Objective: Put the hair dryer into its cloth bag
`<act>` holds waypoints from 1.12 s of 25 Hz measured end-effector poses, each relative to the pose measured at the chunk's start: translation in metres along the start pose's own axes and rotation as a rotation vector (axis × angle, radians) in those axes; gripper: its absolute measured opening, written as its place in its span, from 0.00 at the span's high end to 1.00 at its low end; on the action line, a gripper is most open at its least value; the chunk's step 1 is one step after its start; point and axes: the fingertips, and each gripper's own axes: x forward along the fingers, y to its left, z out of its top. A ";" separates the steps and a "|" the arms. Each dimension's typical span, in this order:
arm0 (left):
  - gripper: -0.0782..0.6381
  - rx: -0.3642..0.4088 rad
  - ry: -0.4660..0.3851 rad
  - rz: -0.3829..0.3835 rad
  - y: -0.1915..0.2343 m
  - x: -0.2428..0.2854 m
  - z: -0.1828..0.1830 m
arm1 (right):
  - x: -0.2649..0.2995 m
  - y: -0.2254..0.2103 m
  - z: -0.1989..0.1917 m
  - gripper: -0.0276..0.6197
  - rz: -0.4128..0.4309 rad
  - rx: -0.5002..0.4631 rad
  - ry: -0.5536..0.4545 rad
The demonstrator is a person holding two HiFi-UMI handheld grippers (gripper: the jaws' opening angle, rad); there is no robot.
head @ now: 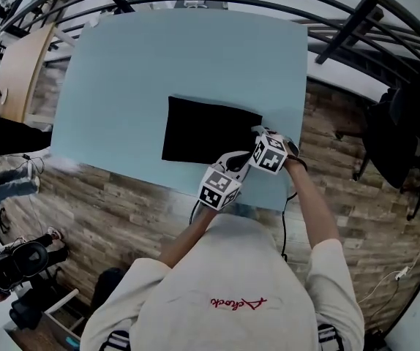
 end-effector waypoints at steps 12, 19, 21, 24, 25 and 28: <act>0.88 -0.015 0.023 0.015 0.019 -0.010 -0.009 | 0.027 0.001 0.012 0.56 0.060 -0.014 -0.019; 0.88 -0.025 0.045 -0.002 0.017 -0.009 -0.017 | 0.029 0.004 0.009 0.56 0.054 -0.007 -0.027; 0.88 -0.017 0.045 -0.015 0.015 -0.007 -0.016 | 0.021 0.001 0.010 0.51 0.032 -0.011 -0.037; 0.88 -0.007 0.047 -0.029 0.013 -0.003 -0.016 | 0.010 -0.007 -0.002 0.51 -0.006 -0.008 -0.021; 0.88 -0.002 0.049 -0.031 0.012 -0.002 -0.017 | 0.005 -0.009 -0.009 0.51 -0.018 0.002 -0.011; 0.88 0.015 0.061 -0.045 0.007 0.005 -0.021 | -0.013 -0.016 -0.034 0.51 -0.068 0.064 0.004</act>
